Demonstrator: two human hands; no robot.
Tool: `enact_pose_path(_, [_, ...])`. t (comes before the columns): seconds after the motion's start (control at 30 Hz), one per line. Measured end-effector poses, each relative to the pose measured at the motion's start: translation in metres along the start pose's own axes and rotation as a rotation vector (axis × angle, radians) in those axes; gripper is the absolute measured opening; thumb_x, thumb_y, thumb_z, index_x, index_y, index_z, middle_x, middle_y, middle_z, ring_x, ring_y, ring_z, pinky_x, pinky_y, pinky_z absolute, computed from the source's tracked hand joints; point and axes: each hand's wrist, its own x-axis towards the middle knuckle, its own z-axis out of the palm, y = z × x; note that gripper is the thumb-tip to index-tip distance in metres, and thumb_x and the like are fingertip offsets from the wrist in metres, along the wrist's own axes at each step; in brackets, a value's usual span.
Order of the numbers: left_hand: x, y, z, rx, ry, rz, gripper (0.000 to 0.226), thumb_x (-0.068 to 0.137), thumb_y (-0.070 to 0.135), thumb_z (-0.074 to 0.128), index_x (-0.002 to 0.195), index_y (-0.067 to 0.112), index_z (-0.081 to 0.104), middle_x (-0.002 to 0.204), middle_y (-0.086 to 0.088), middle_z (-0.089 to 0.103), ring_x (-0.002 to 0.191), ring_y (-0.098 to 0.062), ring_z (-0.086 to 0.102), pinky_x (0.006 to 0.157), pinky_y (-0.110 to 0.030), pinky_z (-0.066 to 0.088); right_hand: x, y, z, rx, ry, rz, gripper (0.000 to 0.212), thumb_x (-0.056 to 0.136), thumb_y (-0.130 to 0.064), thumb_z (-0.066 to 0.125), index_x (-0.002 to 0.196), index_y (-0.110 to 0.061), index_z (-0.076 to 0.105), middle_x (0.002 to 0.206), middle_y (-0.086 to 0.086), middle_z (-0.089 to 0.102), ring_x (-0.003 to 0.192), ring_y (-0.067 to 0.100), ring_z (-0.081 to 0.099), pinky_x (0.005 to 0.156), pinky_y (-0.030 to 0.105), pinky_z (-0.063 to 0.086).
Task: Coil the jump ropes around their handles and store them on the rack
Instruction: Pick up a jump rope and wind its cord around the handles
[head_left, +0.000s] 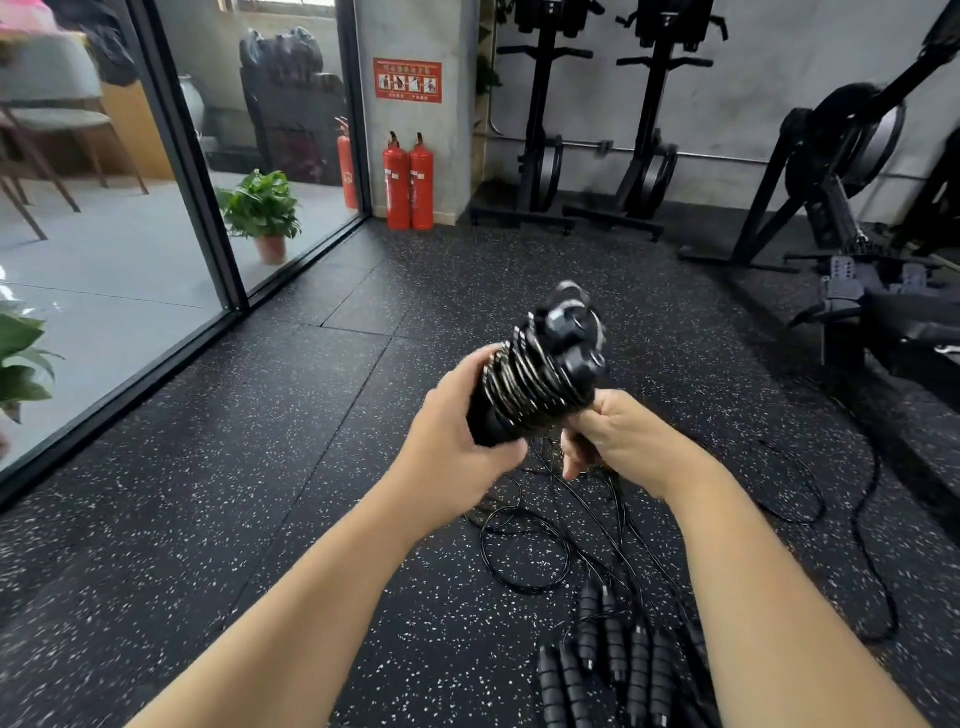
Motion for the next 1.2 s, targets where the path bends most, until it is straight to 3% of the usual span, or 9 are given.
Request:
enact_pose_path(0.2, [0.009, -0.002, -0.013, -0.105, 0.248, -0.121, 0.062, 0.073, -0.004, 0.077, 0.108, 0.043, 0.055, 0.105, 0.006, 0.068, 0.101, -0.013, 0.064, 0.094, -0.032, 0.049, -0.002, -0.003, -0.001, -0.07, -0.087, 0.095, 0.034, 0.101, -0.037, 0.044, 0.075, -0.016, 0.041, 0.053, -0.003, 0.038, 0.039, 0.011, 0.027, 0.047, 0.027, 0.045])
enact_pose_path(0.4, [0.013, -0.014, -0.012, 0.019, 0.394, -0.297, 0.055, 0.071, 0.013, 0.079, 0.108, 0.044, 0.052, 0.105, 0.004, 0.065, 0.102, -0.021, 0.061, 0.093, -0.044, 0.051, -0.005, -0.015, 0.015, -0.282, 0.024, -0.017, 0.008, 0.098, -0.016, 0.052, 0.09, -0.016, 0.05, 0.067, 0.002, 0.055, 0.041, 0.006, 0.047, 0.053, 0.029, 0.044])
enact_pose_path(0.57, [0.016, -0.019, -0.013, 0.072, 0.424, -0.451, 0.061, 0.056, 0.032, 0.065, 0.111, 0.049, 0.044, 0.104, 0.0, 0.063, 0.104, -0.038, 0.06, 0.084, -0.056, 0.054, -0.002, -0.021, 0.039, -0.444, 0.226, -0.235, 0.018, 0.089, -0.013, 0.056, 0.096, -0.028, 0.052, 0.076, -0.006, 0.06, 0.057, 0.011, 0.053, 0.061, 0.036, 0.049])
enact_pose_path(0.73, [0.016, -0.021, -0.015, 0.142, 0.417, -0.504, 0.06, 0.062, 0.027, 0.057, 0.12, 0.037, 0.046, 0.103, -0.002, 0.062, 0.104, -0.034, 0.056, 0.087, -0.05, 0.052, -0.003, -0.026, 0.06, -0.575, 0.224, -0.349, 0.017, 0.09, -0.01, 0.051, 0.101, -0.022, 0.055, 0.062, -0.011, 0.051, 0.053, 0.005, 0.042, 0.055, 0.026, 0.036])
enact_pose_path(0.83, [0.016, -0.024, -0.014, 0.185, 0.407, -0.517, 0.058, 0.061, 0.031, 0.051, 0.119, 0.035, 0.047, 0.101, -0.003, 0.063, 0.1, -0.034, 0.058, 0.085, -0.05, 0.053, -0.005, -0.031, 0.063, -0.578, 0.148, -0.331, 0.019, 0.093, -0.014, 0.047, 0.086, -0.011, 0.064, 0.061, -0.001, 0.06, 0.059, 0.014, 0.053, 0.058, 0.031, 0.039])
enact_pose_path(0.93, [0.018, -0.026, -0.016, 0.225, 0.409, -0.532, 0.051, 0.075, 0.03, 0.059, 0.124, 0.032, 0.046, 0.107, -0.007, 0.063, 0.104, -0.036, 0.057, 0.088, -0.044, 0.049, -0.011, -0.041, 0.065, -0.658, 0.078, -0.353, 0.039, 0.097, -0.035, 0.044, 0.064, -0.015, 0.05, 0.06, 0.001, 0.056, 0.062, 0.021, 0.053, 0.06, 0.037, 0.041])
enact_pose_path(1.0, [0.02, -0.029, -0.017, 0.295, 0.414, -0.552, 0.05, 0.082, 0.025, 0.063, 0.129, 0.029, 0.045, 0.113, -0.009, 0.06, 0.11, -0.036, 0.053, 0.085, -0.039, 0.043, -0.015, -0.044, 0.073, -0.855, 0.134, -0.436, 0.046, 0.098, -0.048, 0.041, 0.06, -0.023, 0.033, 0.055, -0.007, 0.046, 0.055, 0.018, 0.043, 0.053, 0.035, 0.034])
enact_pose_path(1.07, [0.021, -0.029, -0.018, 0.342, 0.423, -0.55, 0.048, 0.087, 0.024, 0.06, 0.132, 0.029, 0.043, 0.113, -0.008, 0.056, 0.112, -0.035, 0.05, 0.08, -0.038, 0.037, -0.016, -0.043, 0.082, -0.978, 0.284, -0.605, 0.041, 0.099, -0.043, 0.038, 0.064, -0.024, 0.028, 0.053, -0.006, 0.047, 0.048, 0.02, 0.042, 0.046, 0.029, 0.024])
enact_pose_path(1.2, [0.018, -0.02, -0.019, 0.539, 0.413, -0.488, 0.041, 0.095, 0.021, 0.048, 0.134, 0.029, 0.039, 0.112, -0.005, 0.047, 0.111, -0.031, 0.042, 0.073, -0.039, 0.034, -0.012, -0.038, 0.087, -1.026, 0.387, -0.742, 0.03, 0.094, -0.034, 0.039, 0.07, -0.018, 0.05, 0.07, -0.002, 0.053, 0.059, 0.019, 0.051, 0.049, 0.028, 0.036])
